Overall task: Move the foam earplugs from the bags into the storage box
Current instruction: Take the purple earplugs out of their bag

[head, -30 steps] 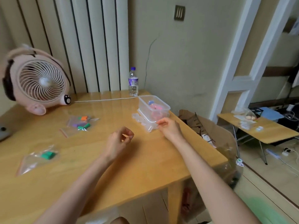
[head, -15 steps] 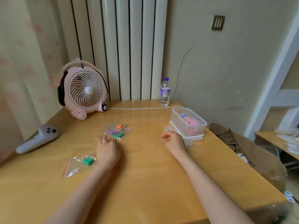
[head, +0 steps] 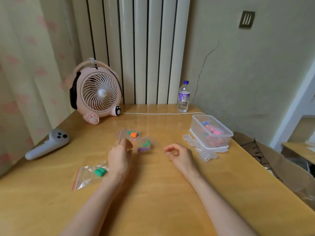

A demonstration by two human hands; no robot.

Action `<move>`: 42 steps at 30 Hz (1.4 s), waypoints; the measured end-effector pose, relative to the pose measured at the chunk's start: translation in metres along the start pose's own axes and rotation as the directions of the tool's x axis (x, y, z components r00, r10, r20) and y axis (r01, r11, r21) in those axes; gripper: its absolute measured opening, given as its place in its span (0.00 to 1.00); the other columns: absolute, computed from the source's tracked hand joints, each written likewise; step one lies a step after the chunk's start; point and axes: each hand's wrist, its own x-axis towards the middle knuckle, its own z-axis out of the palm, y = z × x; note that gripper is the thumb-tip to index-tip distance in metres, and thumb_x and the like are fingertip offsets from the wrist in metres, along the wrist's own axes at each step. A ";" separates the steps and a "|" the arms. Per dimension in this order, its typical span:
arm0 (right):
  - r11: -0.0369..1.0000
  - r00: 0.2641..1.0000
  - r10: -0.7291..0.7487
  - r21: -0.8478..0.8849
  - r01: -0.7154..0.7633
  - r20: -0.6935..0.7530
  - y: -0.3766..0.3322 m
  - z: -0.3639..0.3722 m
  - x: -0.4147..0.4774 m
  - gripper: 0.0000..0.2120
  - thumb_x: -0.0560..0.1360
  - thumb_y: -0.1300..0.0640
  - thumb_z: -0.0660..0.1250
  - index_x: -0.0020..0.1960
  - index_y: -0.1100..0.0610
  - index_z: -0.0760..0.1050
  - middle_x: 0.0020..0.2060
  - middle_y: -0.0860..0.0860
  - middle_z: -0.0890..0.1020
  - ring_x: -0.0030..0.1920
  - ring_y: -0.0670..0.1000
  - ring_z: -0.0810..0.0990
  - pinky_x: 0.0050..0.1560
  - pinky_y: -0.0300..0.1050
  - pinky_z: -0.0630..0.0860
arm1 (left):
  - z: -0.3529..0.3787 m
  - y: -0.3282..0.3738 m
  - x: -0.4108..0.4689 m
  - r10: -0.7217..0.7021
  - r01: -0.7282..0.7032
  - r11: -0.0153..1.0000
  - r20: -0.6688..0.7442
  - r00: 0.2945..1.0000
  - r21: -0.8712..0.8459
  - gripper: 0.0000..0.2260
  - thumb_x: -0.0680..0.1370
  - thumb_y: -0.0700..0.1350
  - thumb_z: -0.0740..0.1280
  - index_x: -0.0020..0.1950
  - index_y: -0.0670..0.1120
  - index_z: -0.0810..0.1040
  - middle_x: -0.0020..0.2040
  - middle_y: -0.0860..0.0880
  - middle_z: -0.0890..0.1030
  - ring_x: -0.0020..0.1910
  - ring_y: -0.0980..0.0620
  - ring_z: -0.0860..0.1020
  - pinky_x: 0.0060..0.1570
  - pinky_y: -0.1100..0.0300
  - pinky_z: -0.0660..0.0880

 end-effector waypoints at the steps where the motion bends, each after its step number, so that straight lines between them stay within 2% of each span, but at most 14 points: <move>1: 0.998 0.999 -0.006 0.067 0.003 0.041 -0.004 0.000 -0.002 0.12 0.69 0.66 0.68 0.47 0.51 0.80 0.40 0.44 0.81 0.37 0.44 0.75 0.40 0.30 0.69 | -0.002 0.004 0.000 0.044 -0.043 0.994 0.014 0.999 -0.097 0.10 0.69 0.31 0.69 0.42 0.45 0.74 0.42 0.45 0.81 0.40 0.42 0.79 0.39 0.55 0.74; 3: 0.975 0.990 -0.028 0.223 -0.004 0.141 -0.013 -0.002 -0.006 0.16 0.68 0.62 0.72 0.53 0.48 0.78 0.49 0.46 0.81 0.47 0.44 0.76 0.45 0.29 0.70 | -0.004 0.017 -0.004 0.097 -0.053 0.932 0.105 0.990 -0.358 0.14 0.69 0.29 0.69 0.44 0.46 0.72 0.37 0.46 0.81 0.37 0.50 0.80 0.40 0.62 0.74; 5: 0.941 0.971 -0.050 0.337 -0.032 0.233 -0.021 -0.005 -0.009 0.18 0.67 0.57 0.72 0.56 0.49 0.77 0.47 0.47 0.82 0.54 0.42 0.77 0.48 0.32 0.73 | -0.006 0.029 -0.007 0.099 0.047 0.818 0.220 0.970 -0.574 0.13 0.70 0.30 0.70 0.48 0.43 0.72 0.36 0.46 0.82 0.37 0.52 0.80 0.43 0.62 0.75; 7: 0.896 0.964 -0.038 0.435 -0.084 0.263 -0.027 -0.008 -0.010 0.09 0.71 0.63 0.71 0.49 0.55 0.78 0.38 0.49 0.83 0.43 0.42 0.81 0.42 0.38 0.77 | -0.006 0.039 -0.010 0.057 0.182 0.691 0.304 0.951 -0.699 0.12 0.71 0.32 0.71 0.49 0.42 0.73 0.37 0.45 0.81 0.37 0.51 0.80 0.45 0.59 0.76; 9: 0.864 0.976 0.011 0.489 -0.119 0.218 -0.028 -0.011 -0.011 0.07 0.71 0.70 0.68 0.42 0.59 0.77 0.35 0.54 0.80 0.32 0.44 0.79 0.36 0.36 0.76 | -0.006 0.047 -0.014 -0.008 0.306 0.577 0.370 0.929 -0.757 0.11 0.71 0.33 0.70 0.50 0.42 0.73 0.37 0.44 0.80 0.34 0.55 0.80 0.40 0.66 0.75; 12: 0.808 0.980 0.089 0.563 -0.174 0.176 -0.028 -0.013 -0.011 0.07 0.72 0.71 0.67 0.41 0.61 0.76 0.33 0.58 0.81 0.30 0.48 0.79 0.35 0.38 0.77 | -0.005 0.053 -0.016 -0.112 0.432 0.473 0.434 0.894 -0.768 0.10 0.72 0.34 0.70 0.51 0.41 0.73 0.37 0.47 0.82 0.31 0.59 0.80 0.32 0.70 0.74; 14: 0.777 0.972 0.116 0.591 -0.218 0.206 -0.028 -0.015 -0.010 0.07 0.72 0.72 0.66 0.40 0.62 0.75 0.31 0.55 0.82 0.29 0.48 0.80 0.35 0.38 0.77 | -0.005 0.051 -0.015 -0.171 0.466 0.404 0.435 0.884 -0.787 0.08 0.73 0.33 0.69 0.48 0.42 0.75 0.34 0.51 0.83 0.30 0.59 0.80 0.30 0.70 0.74; 16: 0.804 0.957 0.101 0.544 -0.240 0.272 -0.030 -0.017 -0.011 0.08 0.72 0.72 0.66 0.40 0.61 0.74 0.29 0.53 0.82 0.28 0.47 0.79 0.33 0.36 0.75 | -0.006 0.048 -0.013 -0.219 0.478 0.356 0.426 0.878 -0.803 0.07 0.73 0.33 0.68 0.47 0.43 0.75 0.32 0.52 0.83 0.31 0.59 0.81 0.31 0.68 0.76; 20: 0.862 0.931 0.044 0.456 -0.219 0.363 -0.032 -0.017 -0.013 0.05 0.73 0.68 0.68 0.44 0.59 0.76 0.31 0.52 0.82 0.31 0.46 0.78 0.34 0.36 0.73 | -0.012 0.048 -0.013 -0.209 0.491 0.380 0.444 0.871 -0.784 0.07 0.73 0.31 0.68 0.47 0.42 0.76 0.31 0.52 0.83 0.28 0.59 0.79 0.27 0.68 0.75; 23: 0.849 0.949 0.055 0.485 -0.208 0.310 -0.032 -0.016 -0.012 0.02 0.74 0.64 0.68 0.46 0.59 0.76 0.34 0.54 0.81 0.31 0.47 0.76 0.34 0.39 0.72 | -0.012 0.053 -0.017 -0.149 0.513 0.417 0.501 0.853 -0.750 0.10 0.73 0.28 0.66 0.49 0.40 0.75 0.29 0.51 0.82 0.24 0.58 0.78 0.23 0.68 0.73; 27: 0.854 0.960 0.070 0.481 -0.197 0.271 -0.031 -0.016 -0.011 0.07 0.73 0.69 0.67 0.39 0.60 0.74 0.27 0.51 0.80 0.26 0.45 0.76 0.32 0.36 0.72 | -0.010 0.055 -0.019 -0.103 0.508 0.474 0.528 0.843 -0.719 0.09 0.74 0.30 0.66 0.52 0.39 0.74 0.32 0.52 0.83 0.26 0.57 0.80 0.24 0.69 0.71; 32: 0.858 0.954 0.086 0.465 -0.217 0.286 -0.032 -0.017 -0.012 0.07 0.72 0.68 0.69 0.37 0.60 0.76 0.26 0.51 0.80 0.26 0.45 0.75 0.31 0.35 0.72 | -0.009 0.051 -0.017 -0.106 0.495 0.491 0.515 0.851 -0.717 0.10 0.71 0.33 0.71 0.51 0.39 0.76 0.33 0.50 0.84 0.32 0.57 0.81 0.30 0.67 0.75; 38: 0.845 0.954 0.056 0.495 -0.203 0.295 -0.033 -0.018 -0.014 0.04 0.72 0.67 0.69 0.41 0.60 0.76 0.29 0.50 0.81 0.28 0.46 0.76 0.35 0.38 0.72 | -0.008 0.051 -0.018 -0.115 0.510 0.478 0.524 0.844 -0.716 0.10 0.69 0.32 0.72 0.46 0.42 0.76 0.31 0.50 0.83 0.30 0.57 0.80 0.34 0.65 0.76; 42: 0.862 0.949 -0.053 0.494 -0.113 0.309 -0.035 -0.021 -0.015 0.12 0.71 0.70 0.69 0.48 0.55 0.78 0.36 0.52 0.80 0.35 0.49 0.77 0.39 0.39 0.75 | -0.009 0.049 -0.017 -0.129 0.533 0.446 0.537 0.833 -0.719 0.10 0.68 0.30 0.71 0.43 0.40 0.75 0.28 0.49 0.80 0.26 0.57 0.79 0.29 0.66 0.76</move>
